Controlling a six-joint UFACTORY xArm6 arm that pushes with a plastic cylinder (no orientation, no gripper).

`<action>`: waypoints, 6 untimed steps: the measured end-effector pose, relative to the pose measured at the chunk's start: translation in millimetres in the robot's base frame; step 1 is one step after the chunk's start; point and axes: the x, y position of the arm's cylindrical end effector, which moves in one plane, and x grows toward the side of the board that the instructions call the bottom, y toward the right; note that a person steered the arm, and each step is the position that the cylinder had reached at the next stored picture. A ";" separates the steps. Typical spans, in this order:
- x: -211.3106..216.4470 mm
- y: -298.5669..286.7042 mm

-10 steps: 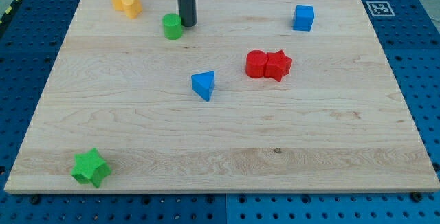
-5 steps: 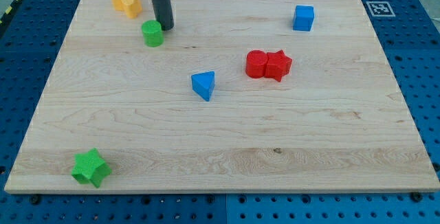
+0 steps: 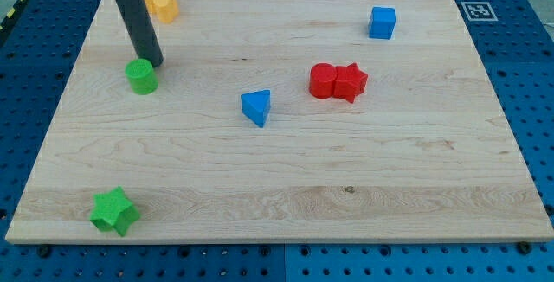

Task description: Move the green circle above the green star

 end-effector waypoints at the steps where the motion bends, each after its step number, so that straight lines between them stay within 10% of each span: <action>1: 26.3 0.0; 6: 123.1 -40.8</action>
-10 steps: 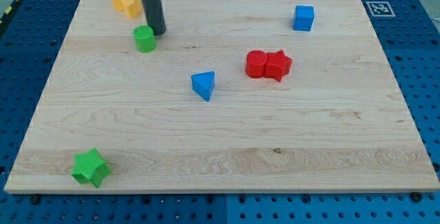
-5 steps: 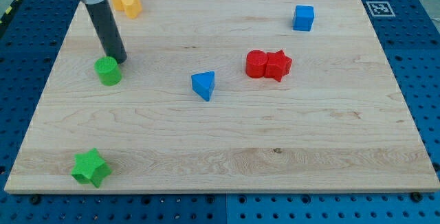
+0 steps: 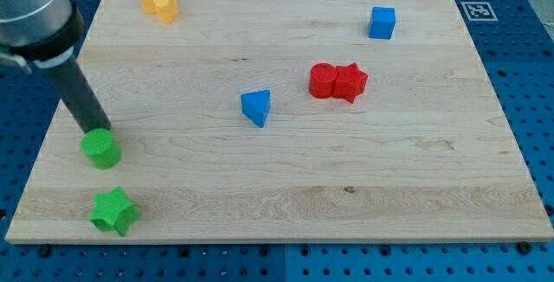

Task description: Move the green circle above the green star

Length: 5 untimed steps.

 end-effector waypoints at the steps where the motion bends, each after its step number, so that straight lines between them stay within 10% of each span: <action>1: 23.0 11.6; 5: -1.1 121.4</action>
